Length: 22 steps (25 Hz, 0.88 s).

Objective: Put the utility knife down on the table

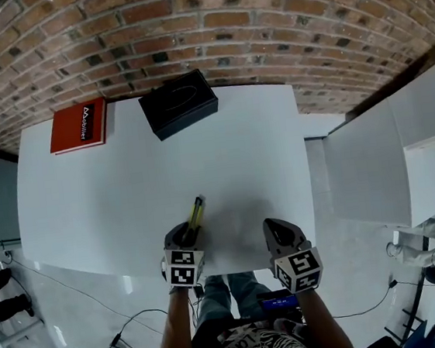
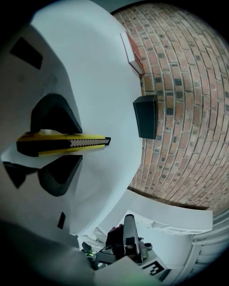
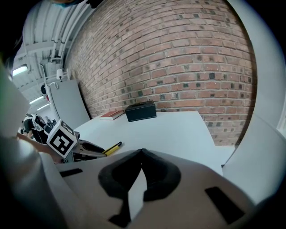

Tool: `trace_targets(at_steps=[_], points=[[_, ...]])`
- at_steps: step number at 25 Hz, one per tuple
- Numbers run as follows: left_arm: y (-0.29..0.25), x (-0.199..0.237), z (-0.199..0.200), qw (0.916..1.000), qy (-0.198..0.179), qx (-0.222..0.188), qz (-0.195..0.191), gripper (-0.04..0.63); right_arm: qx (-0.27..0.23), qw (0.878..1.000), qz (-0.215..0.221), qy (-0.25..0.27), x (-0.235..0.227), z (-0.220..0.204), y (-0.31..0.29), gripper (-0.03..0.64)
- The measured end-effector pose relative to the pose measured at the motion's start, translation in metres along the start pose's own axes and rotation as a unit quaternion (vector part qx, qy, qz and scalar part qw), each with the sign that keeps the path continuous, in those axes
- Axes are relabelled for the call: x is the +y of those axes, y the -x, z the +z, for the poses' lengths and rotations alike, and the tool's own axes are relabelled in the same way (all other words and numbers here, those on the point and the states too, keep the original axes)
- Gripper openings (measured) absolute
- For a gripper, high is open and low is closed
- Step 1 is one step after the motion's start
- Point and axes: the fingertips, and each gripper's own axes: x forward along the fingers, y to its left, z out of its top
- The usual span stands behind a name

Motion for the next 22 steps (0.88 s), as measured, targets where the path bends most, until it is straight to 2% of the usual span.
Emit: trace_targets(at_steps=[4, 13, 19, 22], points=[[0.001, 0.003, 0.006, 0.9999, 0.004, -0.01, 0.002, 0.16, -0.009, 1.0, 0.002, 0.004, 0.002, 0.009, -0.002, 0.0], [0.042, 0.012, 0.042, 0.9968, 0.019, -0.077, 0.015, 0.161, -0.035, 0.999, 0.009, 0.013, 0.022, 0.036, 0.005, 0.0], [0.086, 0.014, 0.084, 0.9887, 0.009, -0.147, 0.027, 0.133, -0.068, 0.997, 0.012, 0.023, 0.042, 0.065, 0.01, 0.0], [0.109, 0.01, 0.102, 0.9832, 0.022, -0.18, 0.019, 0.115, -0.085, 0.996, 0.013, 0.036, 0.051, 0.079, 0.017, 0.0]])
